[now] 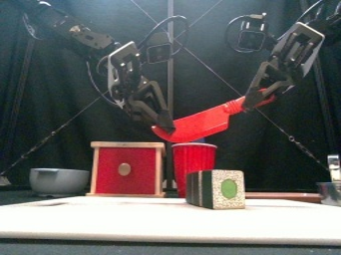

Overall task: Place sushi on board then cut the sushi with the knife then place the pieces on the plate
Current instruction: Cut the sushi into 4 pieces

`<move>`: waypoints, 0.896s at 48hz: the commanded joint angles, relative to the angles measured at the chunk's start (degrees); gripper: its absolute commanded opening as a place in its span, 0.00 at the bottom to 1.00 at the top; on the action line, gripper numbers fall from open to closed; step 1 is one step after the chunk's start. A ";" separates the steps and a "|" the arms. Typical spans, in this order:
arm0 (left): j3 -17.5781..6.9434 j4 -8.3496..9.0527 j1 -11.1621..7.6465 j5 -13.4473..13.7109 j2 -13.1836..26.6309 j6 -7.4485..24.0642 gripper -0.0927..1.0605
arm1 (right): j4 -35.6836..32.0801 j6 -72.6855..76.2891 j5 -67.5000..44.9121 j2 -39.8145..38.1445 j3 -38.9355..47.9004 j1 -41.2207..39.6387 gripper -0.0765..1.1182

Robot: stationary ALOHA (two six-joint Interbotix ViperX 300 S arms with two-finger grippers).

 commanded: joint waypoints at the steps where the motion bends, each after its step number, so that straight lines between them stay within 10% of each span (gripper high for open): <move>1: -1.14 0.00 -0.44 0.26 0.09 -0.18 0.42 | 0.44 0.18 -0.35 0.18 -1.23 0.18 0.33; 43: -1.58 -5.63 -3.60 0.53 4.48 -0.35 0.42 | 5.19 0.26 -0.09 6.94 0.18 1.58 0.33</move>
